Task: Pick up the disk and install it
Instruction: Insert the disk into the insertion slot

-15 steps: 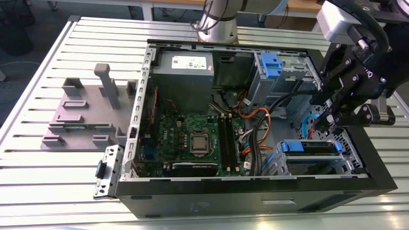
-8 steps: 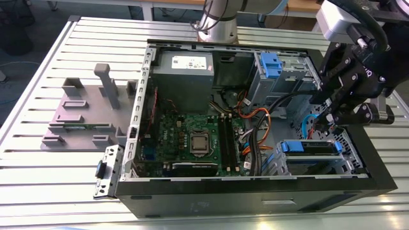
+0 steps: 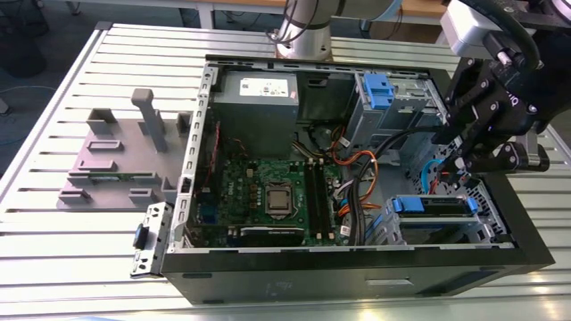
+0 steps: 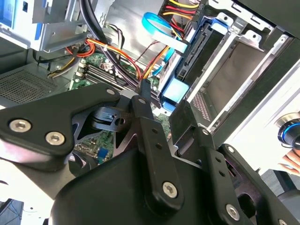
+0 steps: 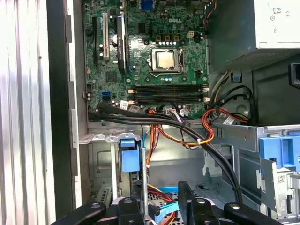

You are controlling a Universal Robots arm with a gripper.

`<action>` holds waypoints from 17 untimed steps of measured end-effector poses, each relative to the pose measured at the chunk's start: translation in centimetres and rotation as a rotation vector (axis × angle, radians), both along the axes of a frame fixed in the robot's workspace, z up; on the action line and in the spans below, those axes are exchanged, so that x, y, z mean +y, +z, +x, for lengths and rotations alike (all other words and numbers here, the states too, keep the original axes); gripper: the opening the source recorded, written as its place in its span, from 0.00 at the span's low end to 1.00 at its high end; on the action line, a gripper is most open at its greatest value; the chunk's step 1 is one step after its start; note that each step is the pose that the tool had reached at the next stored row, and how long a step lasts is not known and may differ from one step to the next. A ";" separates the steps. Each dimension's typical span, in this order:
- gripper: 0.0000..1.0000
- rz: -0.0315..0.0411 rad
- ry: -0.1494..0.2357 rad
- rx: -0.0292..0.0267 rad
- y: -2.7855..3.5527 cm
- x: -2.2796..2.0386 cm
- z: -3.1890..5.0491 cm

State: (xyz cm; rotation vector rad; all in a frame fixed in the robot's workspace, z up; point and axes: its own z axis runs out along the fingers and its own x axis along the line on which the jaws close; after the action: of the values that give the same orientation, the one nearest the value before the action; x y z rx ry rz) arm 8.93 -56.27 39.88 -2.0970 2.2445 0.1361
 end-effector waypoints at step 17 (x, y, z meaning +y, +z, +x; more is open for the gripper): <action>0.44 0.0001 0.000 0.0000 0.00 0.33 0.00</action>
State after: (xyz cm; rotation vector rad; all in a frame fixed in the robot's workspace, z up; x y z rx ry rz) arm 8.93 -55.94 39.88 -2.0969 2.2445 0.1362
